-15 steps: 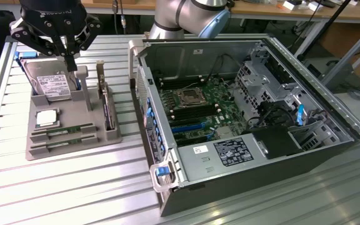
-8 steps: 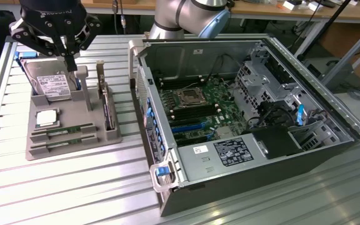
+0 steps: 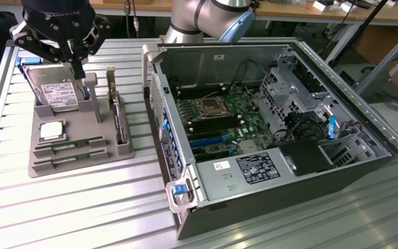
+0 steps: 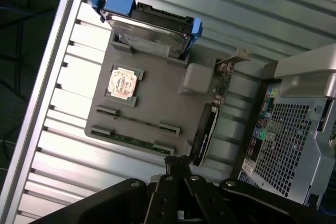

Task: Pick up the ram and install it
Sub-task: 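Pick up the ram and move it above insertion slot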

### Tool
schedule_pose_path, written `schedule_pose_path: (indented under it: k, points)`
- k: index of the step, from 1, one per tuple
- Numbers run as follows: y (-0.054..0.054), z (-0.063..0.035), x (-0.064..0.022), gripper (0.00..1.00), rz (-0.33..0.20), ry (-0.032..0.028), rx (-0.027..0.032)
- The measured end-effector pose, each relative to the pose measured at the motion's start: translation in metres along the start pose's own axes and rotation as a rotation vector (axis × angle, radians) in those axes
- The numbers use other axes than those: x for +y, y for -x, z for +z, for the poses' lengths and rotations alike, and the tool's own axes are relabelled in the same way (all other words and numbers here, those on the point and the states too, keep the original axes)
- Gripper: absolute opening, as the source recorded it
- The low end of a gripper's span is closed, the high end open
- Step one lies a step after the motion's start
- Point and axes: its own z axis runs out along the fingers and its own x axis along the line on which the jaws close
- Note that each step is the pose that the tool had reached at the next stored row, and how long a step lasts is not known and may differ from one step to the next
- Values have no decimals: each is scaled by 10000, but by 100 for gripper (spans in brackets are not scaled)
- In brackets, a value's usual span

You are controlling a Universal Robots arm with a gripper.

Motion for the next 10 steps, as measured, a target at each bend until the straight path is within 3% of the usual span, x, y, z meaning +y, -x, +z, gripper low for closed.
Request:
schedule_pose_path:
  k: [10]
  points:
    - [0, 0, 0, 10, -596, 13, 26]
